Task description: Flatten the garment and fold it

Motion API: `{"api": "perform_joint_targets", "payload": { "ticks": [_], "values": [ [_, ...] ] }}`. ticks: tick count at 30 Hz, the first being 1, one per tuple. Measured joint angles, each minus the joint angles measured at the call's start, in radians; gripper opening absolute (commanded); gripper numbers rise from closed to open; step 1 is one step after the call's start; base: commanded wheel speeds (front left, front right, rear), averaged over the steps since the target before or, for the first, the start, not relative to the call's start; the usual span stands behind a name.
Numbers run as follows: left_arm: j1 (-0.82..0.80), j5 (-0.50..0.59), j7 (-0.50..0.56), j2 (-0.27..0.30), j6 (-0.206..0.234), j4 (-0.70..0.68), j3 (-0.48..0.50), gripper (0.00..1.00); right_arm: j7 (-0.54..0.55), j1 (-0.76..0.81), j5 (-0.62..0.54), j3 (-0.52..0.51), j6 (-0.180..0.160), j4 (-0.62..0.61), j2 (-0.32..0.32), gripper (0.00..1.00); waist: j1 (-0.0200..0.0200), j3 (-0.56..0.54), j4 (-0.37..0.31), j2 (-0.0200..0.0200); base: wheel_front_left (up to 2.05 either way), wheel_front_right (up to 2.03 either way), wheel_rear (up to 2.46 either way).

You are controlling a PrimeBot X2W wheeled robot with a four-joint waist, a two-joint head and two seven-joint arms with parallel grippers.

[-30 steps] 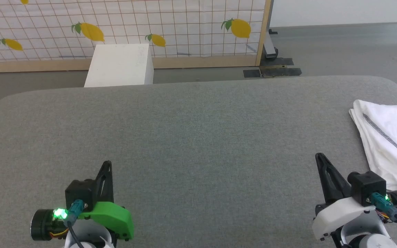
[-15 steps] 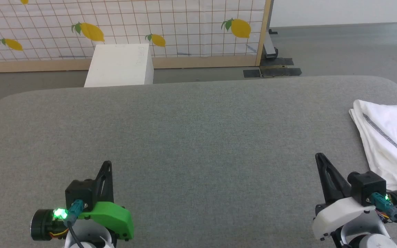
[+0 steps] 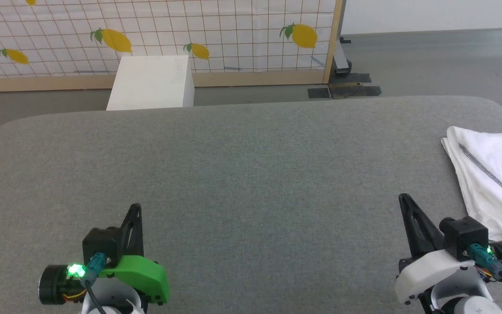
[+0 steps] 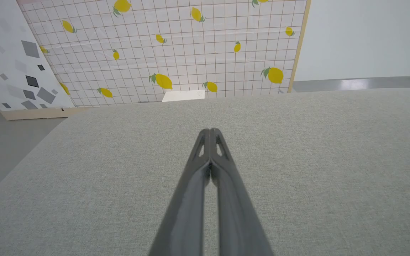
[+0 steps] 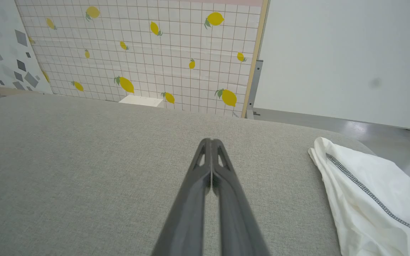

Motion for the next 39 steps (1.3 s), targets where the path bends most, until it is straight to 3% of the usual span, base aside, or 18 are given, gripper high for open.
{"api": "perform_joint_targets", "payload": {
  "ticks": [39],
  "values": [
    [0.0,0.0,0.0,0.0,0.0,0.0,0.0,0.0,0.0,-0.001,0.0,0.0,0.0,0.0,0.0,0.0,0.0,0.0,0.0,0.0,0.0,0.0,0.0]
  ]
}}
